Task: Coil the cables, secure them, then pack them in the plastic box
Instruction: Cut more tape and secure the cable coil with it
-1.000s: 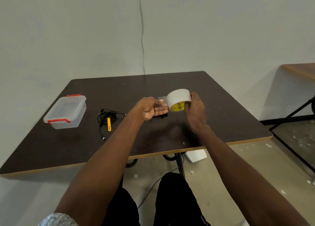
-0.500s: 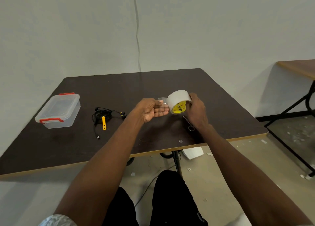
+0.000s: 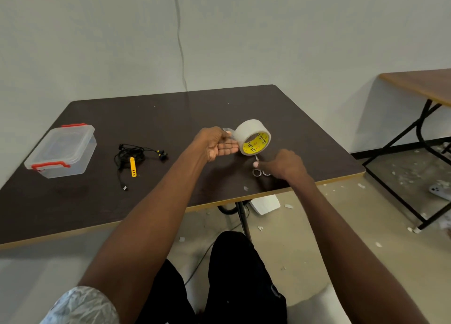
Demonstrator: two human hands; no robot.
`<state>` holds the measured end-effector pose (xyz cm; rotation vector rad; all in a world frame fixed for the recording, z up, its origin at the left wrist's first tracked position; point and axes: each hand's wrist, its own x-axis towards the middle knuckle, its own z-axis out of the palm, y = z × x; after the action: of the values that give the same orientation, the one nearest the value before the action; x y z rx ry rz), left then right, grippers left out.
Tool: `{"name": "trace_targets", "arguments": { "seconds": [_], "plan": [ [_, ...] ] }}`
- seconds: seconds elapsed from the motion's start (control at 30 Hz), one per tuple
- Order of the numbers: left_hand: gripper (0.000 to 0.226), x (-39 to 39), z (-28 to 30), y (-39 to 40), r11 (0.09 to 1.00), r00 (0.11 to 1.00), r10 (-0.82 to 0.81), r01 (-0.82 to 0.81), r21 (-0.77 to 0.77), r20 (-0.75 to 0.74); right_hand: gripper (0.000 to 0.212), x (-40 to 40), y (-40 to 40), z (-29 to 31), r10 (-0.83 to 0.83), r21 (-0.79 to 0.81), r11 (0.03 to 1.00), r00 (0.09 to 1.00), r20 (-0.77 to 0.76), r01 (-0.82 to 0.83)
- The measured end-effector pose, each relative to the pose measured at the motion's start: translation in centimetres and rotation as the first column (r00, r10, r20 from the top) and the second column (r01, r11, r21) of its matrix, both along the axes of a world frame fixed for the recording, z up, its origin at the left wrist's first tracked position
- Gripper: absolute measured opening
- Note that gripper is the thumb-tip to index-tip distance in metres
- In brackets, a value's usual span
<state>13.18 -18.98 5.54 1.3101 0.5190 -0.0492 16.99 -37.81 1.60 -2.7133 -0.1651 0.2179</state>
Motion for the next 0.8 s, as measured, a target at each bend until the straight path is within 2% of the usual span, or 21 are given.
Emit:
{"name": "trace_targets", "arguments": {
  "seconds": [0.1,0.17,0.33,0.4,0.5,0.57,0.63,0.7,0.77,0.8],
  "plan": [
    [0.026,0.2,0.2,-0.3,1.000,1.000,-0.019,0.019,0.010,0.000,0.080,-1.2,0.7,-0.1,0.032,-0.061,0.998,0.999,-0.009,-0.033],
    [0.025,0.1,0.2,-0.5,0.999,0.999,-0.034,0.034,0.020,-0.015,0.072,-1.6,1.1,-0.3,0.034,-0.027,0.999,0.999,-0.028,-0.035],
    [0.029,0.1,0.3,-0.4,0.999,0.999,-0.041,0.041,0.021,-0.013,0.023,-1.6,0.6,-0.1,-0.085,0.197,0.975,0.994,-0.072,0.098],
    [0.029,0.0,0.2,-0.2,0.999,0.999,-0.034,0.035,0.018,-0.025,0.017,-1.6,-0.2,-0.1,-0.123,0.263,0.956,0.992,-0.041,0.130],
    [0.028,0.1,0.0,0.0,0.999,0.998,-0.045,0.046,0.018,-0.044,0.010,-2.0,-0.9,0.4,-0.124,0.519,0.851,0.990,0.060,0.075],
    [0.026,0.2,-0.1,0.2,0.999,0.998,-0.051,0.052,0.016,-0.035,0.010,-2.4,-0.7,1.3,-0.075,0.687,0.726,0.996,0.053,0.018],
    [0.024,0.3,-0.2,0.2,0.999,0.999,-0.032,0.032,0.015,-0.027,0.013,-2.8,-0.1,2.0,0.012,0.758,0.652,1.000,0.014,-0.019],
    [0.020,0.4,-0.4,0.3,1.000,1.000,-0.001,0.001,0.011,-0.021,0.014,-2.9,0.4,1.9,0.035,0.768,0.639,0.999,0.016,-0.035],
    [0.013,0.4,-0.5,0.4,1.000,1.000,0.014,-0.014,-0.004,-0.017,0.028,-2.5,0.8,1.6,-0.019,0.775,0.631,0.999,0.044,-0.022],
    [0.011,0.4,-0.5,0.5,1.000,1.000,0.015,-0.015,-0.012,-0.017,0.038,-2.2,1.0,1.4,-0.047,0.753,0.657,0.995,0.086,-0.034]
  ]
}}
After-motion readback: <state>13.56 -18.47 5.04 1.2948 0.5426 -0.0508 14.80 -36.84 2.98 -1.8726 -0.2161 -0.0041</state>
